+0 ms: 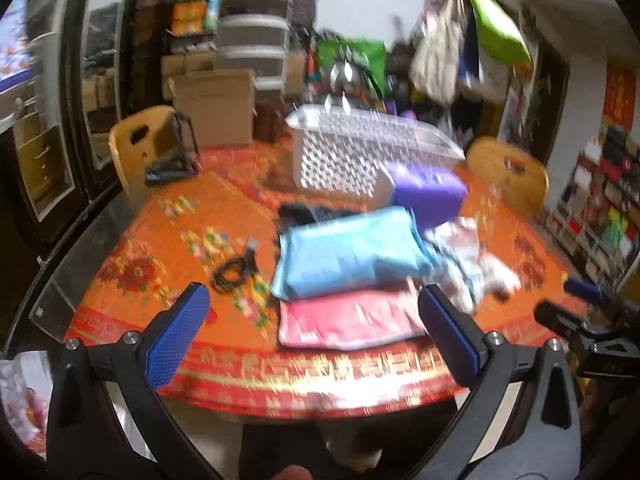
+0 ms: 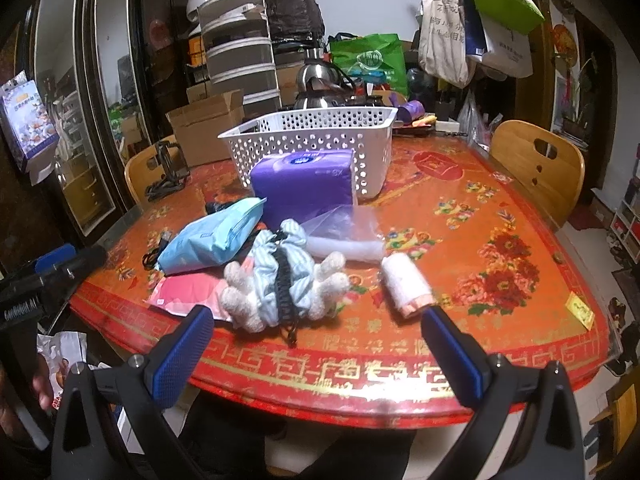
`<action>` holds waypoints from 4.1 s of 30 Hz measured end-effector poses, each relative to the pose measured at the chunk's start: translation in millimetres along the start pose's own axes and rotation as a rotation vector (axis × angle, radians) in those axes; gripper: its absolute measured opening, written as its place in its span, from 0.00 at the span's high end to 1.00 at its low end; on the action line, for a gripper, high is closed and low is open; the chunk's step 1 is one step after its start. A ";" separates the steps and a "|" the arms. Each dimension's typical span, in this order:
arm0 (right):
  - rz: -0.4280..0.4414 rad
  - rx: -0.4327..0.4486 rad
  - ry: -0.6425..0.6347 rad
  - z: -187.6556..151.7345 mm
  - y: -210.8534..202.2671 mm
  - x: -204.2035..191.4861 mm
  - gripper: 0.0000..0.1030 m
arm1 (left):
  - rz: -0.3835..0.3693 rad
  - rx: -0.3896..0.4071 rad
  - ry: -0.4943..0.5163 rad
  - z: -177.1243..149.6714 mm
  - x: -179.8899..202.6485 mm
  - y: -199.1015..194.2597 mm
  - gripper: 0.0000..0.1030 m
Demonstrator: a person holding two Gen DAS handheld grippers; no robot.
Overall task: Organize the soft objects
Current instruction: 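Grasp the black USB cable with the left tool while the right tool grasps the white rolled towel, then carry the cable and towel to the white basket and release both, then grasp the purple tissue box with the left tool while the right tool grasps it too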
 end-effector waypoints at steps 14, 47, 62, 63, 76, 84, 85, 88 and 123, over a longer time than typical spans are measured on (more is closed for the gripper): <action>-0.076 -0.109 0.063 -20.9 77.4 84.9 0.28 | 0.053 -0.171 -0.094 -36.7 -88.6 101.9 0.00; -0.039 -0.087 -0.036 1.5 97.0 72.7 0.71 | 0.036 -0.183 0.040 -29.4 -92.5 149.3 0.64; -0.008 0.024 -0.034 60.7 75.6 74.6 0.71 | 0.060 -0.116 0.013 13.7 -95.0 133.7 0.64; -0.005 0.032 -0.039 69.0 74.8 73.7 0.71 | 0.066 -0.111 0.016 20.0 -94.7 135.1 0.64; 0.055 0.105 -0.171 197.0 105.5 20.8 0.71 | 0.009 0.017 0.066 160.5 -64.5 135.4 0.64; 0.034 0.024 -0.148 245.2 176.8 9.1 0.71 | -0.013 -0.040 0.097 241.0 -27.8 190.8 0.64; 0.034 0.024 -0.140 248.8 183.9 8.9 0.71 | -0.017 -0.053 0.097 249.0 -23.7 202.6 0.64; 0.039 -0.004 -0.123 252.0 204.6 7.4 0.71 | -0.047 -0.115 0.060 257.9 -17.0 240.0 0.64; 0.070 0.036 -0.085 235.2 187.1 16.3 0.20 | -0.037 -0.113 0.053 223.8 -15.8 235.2 0.18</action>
Point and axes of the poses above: each gripper's, at about its wrist camera, not at the fingertips, and y roughly the way its jaws point, x to its right, z to its top, the point moved 7 cm from there along y, roughly the way its jaws point, and after that the axes turned 8 degrees about y, right-handed, at the moved point
